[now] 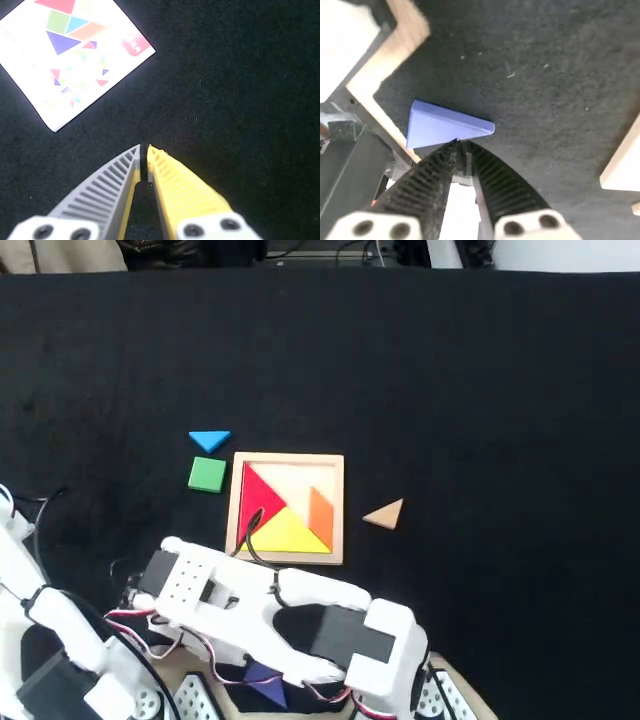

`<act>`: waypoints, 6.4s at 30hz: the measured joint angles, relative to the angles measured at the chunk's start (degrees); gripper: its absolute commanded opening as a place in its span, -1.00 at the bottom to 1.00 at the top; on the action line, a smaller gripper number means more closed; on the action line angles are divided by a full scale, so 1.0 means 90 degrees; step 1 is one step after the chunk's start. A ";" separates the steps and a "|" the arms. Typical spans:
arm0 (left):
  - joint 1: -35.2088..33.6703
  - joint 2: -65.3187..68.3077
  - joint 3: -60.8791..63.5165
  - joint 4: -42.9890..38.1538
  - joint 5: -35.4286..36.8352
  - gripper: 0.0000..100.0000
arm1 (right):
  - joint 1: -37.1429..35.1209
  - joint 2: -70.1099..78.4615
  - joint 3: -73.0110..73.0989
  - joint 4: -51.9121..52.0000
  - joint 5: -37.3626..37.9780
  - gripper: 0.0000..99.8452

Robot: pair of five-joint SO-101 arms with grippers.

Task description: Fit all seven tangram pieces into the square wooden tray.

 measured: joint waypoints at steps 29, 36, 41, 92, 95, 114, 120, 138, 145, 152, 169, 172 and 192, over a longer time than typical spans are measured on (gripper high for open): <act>0.0000 0.0000 -0.0420 0.0000 0.0000 -0.93 | 0.1592 0.0713 -0.0332 -0.0508 -0.0234 -0.98; 0.0000 0.0000 -0.0420 0.0000 0.0000 -0.93 | 0.1573 0.0713 -0.0694 0.0137 -0.0039 -0.98; 0.0000 0.0000 -0.0420 0.0000 0.0000 -0.93 | 0.0664 0.0088 -0.0684 0.0547 0.0254 -0.98; 0.0000 0.0000 -0.0420 0.0000 0.0000 -0.93 | 0.0234 0.0371 -0.0264 0.0440 -0.0088 -0.98; 0.0000 0.0000 -0.0420 0.0000 0.0000 -0.93 | 0.0166 0.0674 -0.0078 0.0244 -0.0137 -0.98; -0.0010 0.0000 -0.0420 0.0000 0.0000 -0.93 | 0.1758 0.1153 -0.0547 -0.0039 -0.0147 -0.98; -0.0010 0.0000 -0.0420 0.0000 0.0000 -0.93 | 0.2501 0.1153 -0.1006 -0.0078 0.0332 -0.98; 0.0000 0.0000 -0.0420 0.0000 0.0000 -0.93 | -0.0010 0.0391 0.0147 0.0274 -0.0088 -0.98; 0.0000 0.0000 -0.0420 0.0000 0.0000 -0.93 | -0.0010 0.0781 0.0166 0.0264 -0.0088 -0.98; -0.0010 0.0000 -0.0420 0.0000 0.0000 -0.93 | 0.0508 0.0840 0.0039 0.0195 -0.0088 -0.98; -0.0010 0.0000 -0.0420 0.0000 0.0000 -0.93 | 0.2540 0.0879 -0.1358 0.0479 0.0498 -0.98; -0.0010 0.0000 -0.0420 0.0000 0.0000 -0.93 | 0.2227 0.0772 -0.1270 0.0596 0.0371 -0.98; -0.0010 0.0000 -0.0420 0.0000 0.0000 -0.93 | 0.2120 0.1094 -0.0967 -0.0010 0.0332 -0.98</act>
